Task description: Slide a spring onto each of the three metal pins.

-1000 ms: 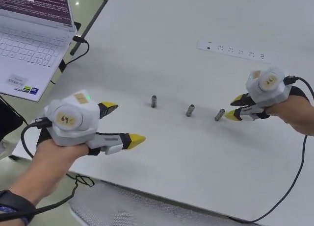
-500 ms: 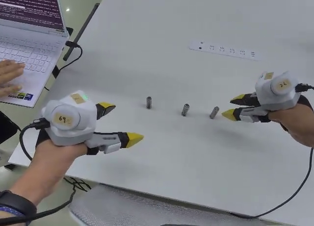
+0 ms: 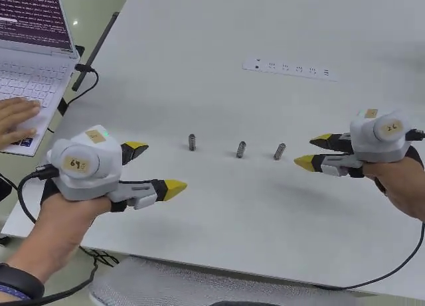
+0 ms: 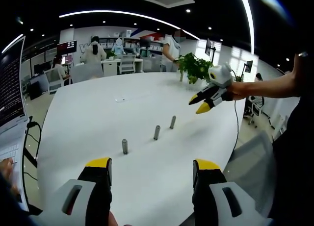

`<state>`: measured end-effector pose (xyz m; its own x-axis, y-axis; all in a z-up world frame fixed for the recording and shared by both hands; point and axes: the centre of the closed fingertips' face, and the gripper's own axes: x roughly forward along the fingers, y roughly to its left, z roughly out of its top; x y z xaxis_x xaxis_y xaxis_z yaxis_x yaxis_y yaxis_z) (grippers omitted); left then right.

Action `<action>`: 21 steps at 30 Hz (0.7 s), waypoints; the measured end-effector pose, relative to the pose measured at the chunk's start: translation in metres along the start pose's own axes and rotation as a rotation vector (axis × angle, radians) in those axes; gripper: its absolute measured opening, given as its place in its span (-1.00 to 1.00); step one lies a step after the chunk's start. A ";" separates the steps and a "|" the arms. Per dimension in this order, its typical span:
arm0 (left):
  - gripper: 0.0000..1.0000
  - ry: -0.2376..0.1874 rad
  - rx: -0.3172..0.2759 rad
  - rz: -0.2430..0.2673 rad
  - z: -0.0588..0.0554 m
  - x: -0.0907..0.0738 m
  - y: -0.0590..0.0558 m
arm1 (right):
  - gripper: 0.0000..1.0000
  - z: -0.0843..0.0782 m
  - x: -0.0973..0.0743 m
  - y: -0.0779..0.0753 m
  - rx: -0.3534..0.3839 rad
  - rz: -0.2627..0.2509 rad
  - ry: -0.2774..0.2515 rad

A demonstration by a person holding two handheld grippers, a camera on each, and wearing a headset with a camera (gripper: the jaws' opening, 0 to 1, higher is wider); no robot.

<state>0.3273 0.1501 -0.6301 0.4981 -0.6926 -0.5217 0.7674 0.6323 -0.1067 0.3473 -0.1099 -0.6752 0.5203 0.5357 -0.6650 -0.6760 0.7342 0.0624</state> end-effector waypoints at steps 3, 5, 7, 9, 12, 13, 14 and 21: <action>0.26 -0.002 0.002 -0.003 0.001 0.000 0.000 | -0.20 -0.001 -0.005 0.004 0.015 -0.008 -0.010; 0.26 -0.003 0.005 -0.005 0.002 0.001 0.001 | -0.19 -0.003 -0.009 0.006 0.026 -0.019 -0.019; 0.26 -0.005 0.007 -0.007 0.003 0.001 0.001 | -0.18 -0.004 -0.012 0.010 0.039 -0.022 -0.030; 0.26 -0.007 0.008 -0.008 0.004 0.002 0.001 | -0.16 -0.004 -0.015 0.011 0.050 -0.031 -0.039; 0.26 -0.011 0.009 -0.009 0.006 0.002 0.002 | -0.13 -0.005 -0.021 0.016 0.065 -0.042 -0.055; 0.26 -0.013 0.010 -0.008 0.007 0.001 0.002 | -0.12 -0.006 -0.023 0.018 0.069 -0.046 -0.059; 0.26 -0.013 0.010 -0.009 0.007 0.001 0.002 | -0.11 -0.006 -0.025 0.019 0.072 -0.049 -0.062; 0.27 -0.019 0.011 -0.002 0.007 -0.003 0.006 | -0.01 -0.009 -0.040 0.025 0.106 -0.084 -0.091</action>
<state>0.3337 0.1536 -0.6229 0.5039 -0.7005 -0.5053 0.7727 0.6271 -0.0987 0.3050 -0.1169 -0.6534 0.6216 0.5025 -0.6010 -0.5717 0.8155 0.0905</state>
